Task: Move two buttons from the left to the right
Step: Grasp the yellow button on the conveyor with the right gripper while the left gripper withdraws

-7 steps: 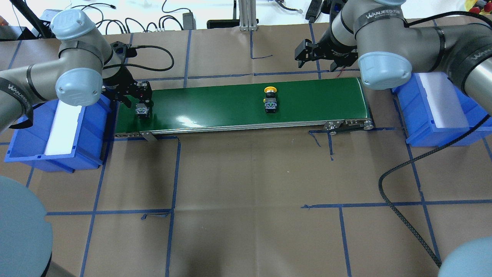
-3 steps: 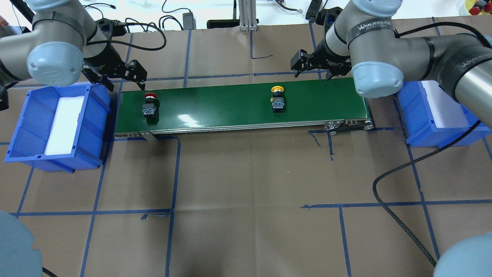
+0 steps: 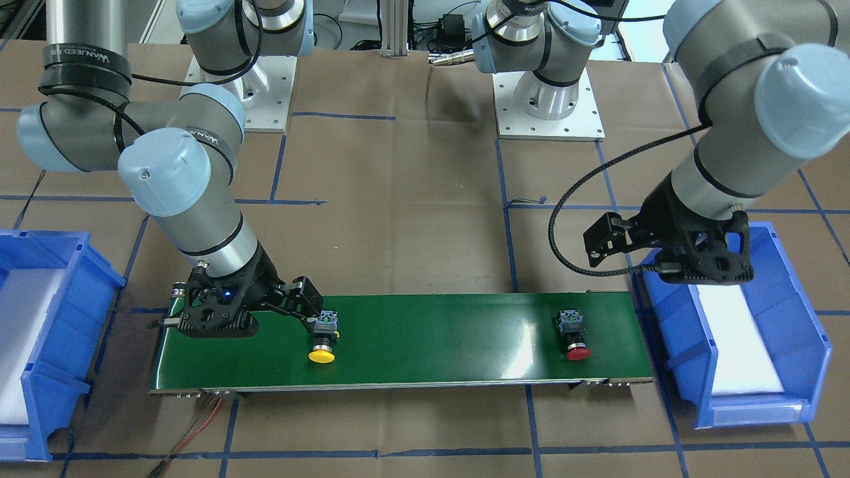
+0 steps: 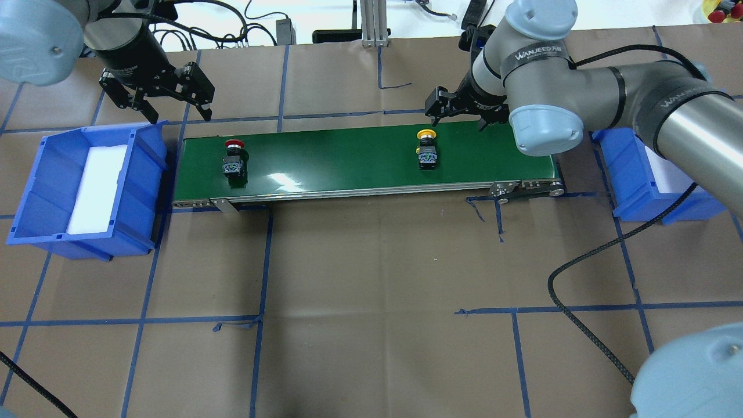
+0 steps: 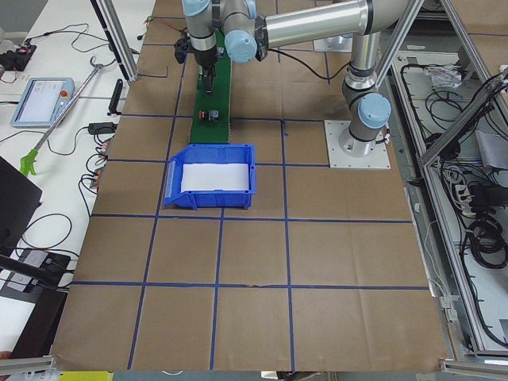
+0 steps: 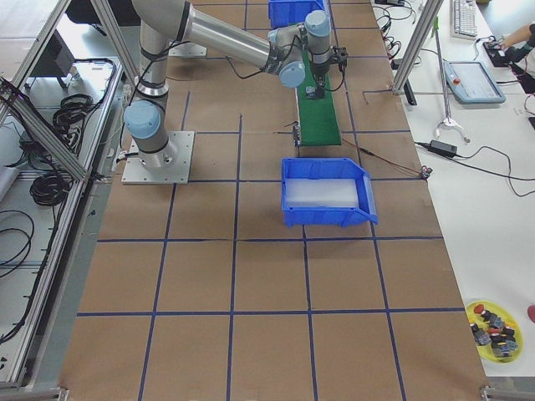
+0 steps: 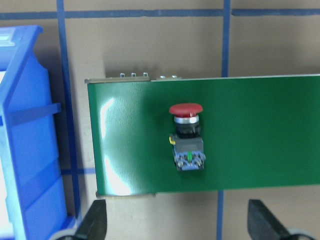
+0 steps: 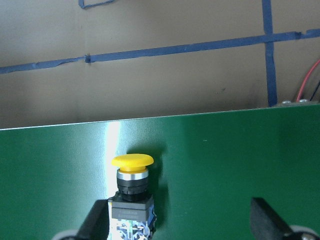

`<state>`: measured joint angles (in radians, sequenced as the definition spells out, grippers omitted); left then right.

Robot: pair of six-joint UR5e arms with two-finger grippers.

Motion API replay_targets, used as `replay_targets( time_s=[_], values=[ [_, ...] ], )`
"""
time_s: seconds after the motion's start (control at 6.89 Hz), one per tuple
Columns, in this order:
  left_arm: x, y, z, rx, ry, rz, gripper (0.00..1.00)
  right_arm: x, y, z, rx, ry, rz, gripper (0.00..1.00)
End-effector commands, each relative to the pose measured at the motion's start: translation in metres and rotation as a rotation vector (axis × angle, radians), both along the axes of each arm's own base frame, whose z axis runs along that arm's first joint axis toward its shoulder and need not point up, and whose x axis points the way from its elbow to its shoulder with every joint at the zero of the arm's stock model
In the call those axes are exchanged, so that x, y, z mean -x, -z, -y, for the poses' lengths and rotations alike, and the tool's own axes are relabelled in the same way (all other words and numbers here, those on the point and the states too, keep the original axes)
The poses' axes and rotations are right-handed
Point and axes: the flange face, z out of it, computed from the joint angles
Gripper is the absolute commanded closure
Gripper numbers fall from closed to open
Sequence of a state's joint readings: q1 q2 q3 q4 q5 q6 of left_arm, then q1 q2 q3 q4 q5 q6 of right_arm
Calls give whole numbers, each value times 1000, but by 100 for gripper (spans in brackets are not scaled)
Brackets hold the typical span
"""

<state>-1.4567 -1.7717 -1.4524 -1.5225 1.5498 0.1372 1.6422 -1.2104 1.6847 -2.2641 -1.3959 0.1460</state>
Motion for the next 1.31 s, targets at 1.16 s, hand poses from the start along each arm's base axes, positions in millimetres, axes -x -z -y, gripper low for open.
replay_targets(
  time_s=[1.16],
  values=[
    [35, -29, -80, 22, 1, 49, 0, -6, 47, 12, -37, -2, -140, 2]
  ],
)
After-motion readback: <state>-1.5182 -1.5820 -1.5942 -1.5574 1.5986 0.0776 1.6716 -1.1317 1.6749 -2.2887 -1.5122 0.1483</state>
